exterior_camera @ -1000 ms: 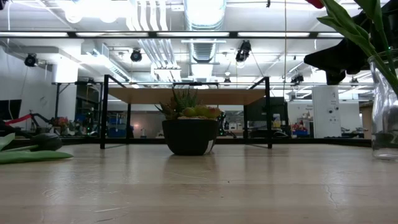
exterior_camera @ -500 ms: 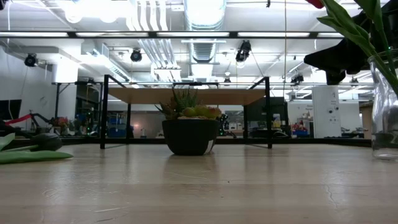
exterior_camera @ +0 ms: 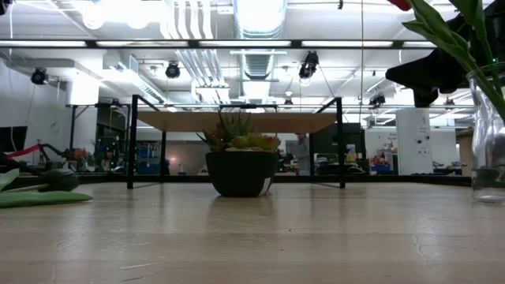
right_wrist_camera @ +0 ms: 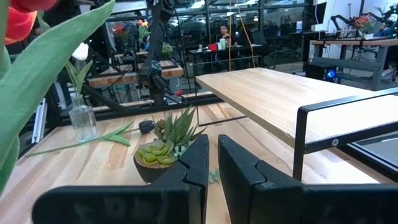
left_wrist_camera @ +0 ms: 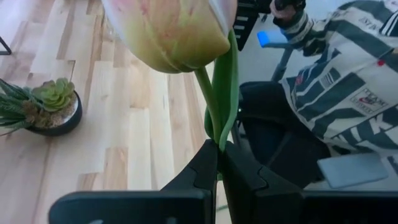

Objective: Pick and place flowers into a vace then onto a shelf
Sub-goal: Put the pink flower into the left transparent vase

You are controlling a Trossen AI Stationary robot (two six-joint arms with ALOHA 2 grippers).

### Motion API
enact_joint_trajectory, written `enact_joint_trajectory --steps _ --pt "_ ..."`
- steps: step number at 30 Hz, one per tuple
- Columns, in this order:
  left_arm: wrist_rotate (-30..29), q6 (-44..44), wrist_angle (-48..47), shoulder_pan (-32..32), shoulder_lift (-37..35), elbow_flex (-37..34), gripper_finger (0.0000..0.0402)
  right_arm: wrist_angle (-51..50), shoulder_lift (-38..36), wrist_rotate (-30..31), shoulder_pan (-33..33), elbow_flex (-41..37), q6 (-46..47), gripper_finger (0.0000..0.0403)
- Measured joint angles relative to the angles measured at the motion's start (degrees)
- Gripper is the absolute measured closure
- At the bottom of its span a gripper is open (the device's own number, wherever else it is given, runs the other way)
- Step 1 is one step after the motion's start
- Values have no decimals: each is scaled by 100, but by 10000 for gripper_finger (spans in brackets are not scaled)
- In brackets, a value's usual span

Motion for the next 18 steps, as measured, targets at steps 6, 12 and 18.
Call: enact_joint_trajectory --steps 6,12,18 --pt "4 2 6 -1 6 -201 401 0 0 0 2 0 0 374" --pt "6 2 365 -1 -2 -662 401 -4 -1 0 2 0 0 374" --pt "43 4 1060 -62 -9 -1234 401 -7 -2 0 2 0 0 374"
